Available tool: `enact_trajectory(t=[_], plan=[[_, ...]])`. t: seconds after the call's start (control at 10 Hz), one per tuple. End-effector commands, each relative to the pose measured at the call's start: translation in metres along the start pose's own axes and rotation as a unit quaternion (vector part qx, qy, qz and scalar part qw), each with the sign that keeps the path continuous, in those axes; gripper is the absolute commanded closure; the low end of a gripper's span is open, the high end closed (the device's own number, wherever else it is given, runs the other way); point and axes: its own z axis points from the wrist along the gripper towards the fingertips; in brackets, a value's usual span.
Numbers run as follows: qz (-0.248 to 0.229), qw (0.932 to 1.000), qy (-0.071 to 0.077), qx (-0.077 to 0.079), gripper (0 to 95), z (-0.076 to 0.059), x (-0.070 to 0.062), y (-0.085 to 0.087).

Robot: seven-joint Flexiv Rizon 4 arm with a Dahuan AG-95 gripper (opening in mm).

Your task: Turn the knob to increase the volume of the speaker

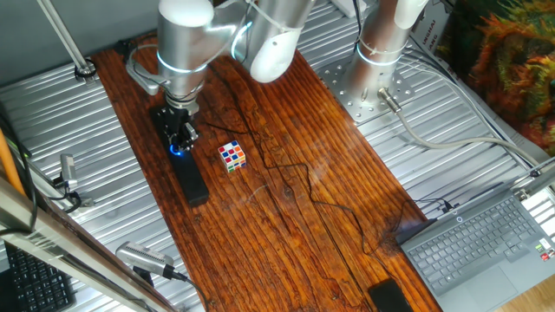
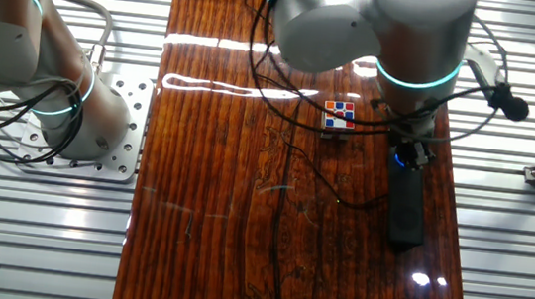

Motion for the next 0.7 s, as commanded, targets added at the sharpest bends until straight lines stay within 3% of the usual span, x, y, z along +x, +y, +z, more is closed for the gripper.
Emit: enact_trajectory(t=[0.1,0.2,0.3,0.4,0.7], plan=[[0.009,0.9995,0.002,0.031,95.0,0.0002,0.0027,-0.0031],[0.012,0.9993,0.002,0.035,95.0,0.0001,0.0027,-0.0031],[0.027,0.9996,-0.006,0.009,95.0,0.0001,0.0027,-0.0031],[0.036,0.9993,-0.01,0.003,95.0,0.0001,0.0026,-0.0031],[0.049,0.9987,-0.009,0.008,95.0,0.0,0.0021,-0.0032]])
